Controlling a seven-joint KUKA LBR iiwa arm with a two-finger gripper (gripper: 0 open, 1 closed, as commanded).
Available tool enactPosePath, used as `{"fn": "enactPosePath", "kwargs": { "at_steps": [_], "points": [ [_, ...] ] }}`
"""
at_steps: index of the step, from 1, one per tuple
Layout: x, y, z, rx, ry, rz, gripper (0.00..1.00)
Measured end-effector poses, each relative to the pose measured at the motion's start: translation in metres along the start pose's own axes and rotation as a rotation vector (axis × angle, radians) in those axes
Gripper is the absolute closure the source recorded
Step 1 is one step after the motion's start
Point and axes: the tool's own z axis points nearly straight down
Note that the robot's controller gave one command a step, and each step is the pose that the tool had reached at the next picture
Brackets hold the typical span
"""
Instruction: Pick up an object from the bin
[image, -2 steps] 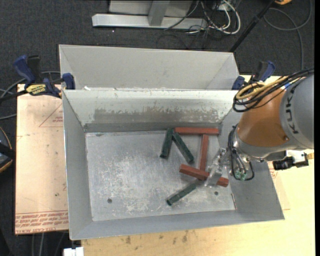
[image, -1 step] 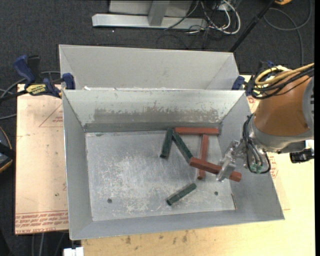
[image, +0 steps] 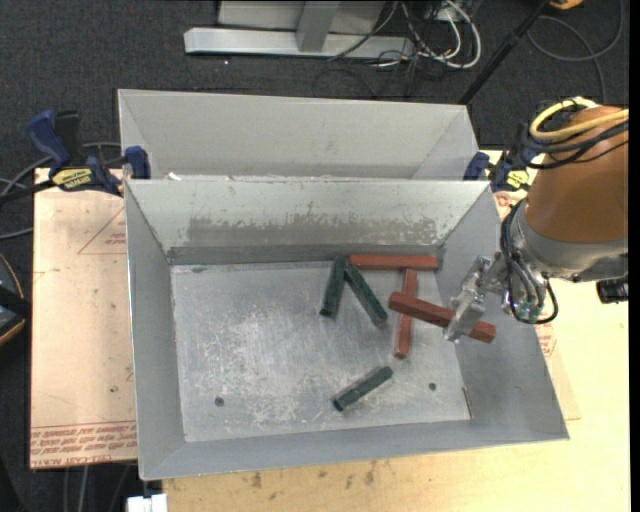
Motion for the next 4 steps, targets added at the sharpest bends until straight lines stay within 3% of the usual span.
{"fn": "enactPosePath", "kwargs": {
  "at_steps": [1, 2, 3, 4],
  "points": [
    [0.004, -0.006, 0.011, 0.001, 0.002, -0.016, 0.0],
    [0.004, -0.006, 0.012, 0.001, 0.002, -0.018, 0.0],
    [0.0, -0.011, 0.036, -0.001, -0.004, -0.098, 0.0],
    [0.0, -0.021, 0.089, 0.0, -0.002, -0.326, 0.0]
  ]
}}
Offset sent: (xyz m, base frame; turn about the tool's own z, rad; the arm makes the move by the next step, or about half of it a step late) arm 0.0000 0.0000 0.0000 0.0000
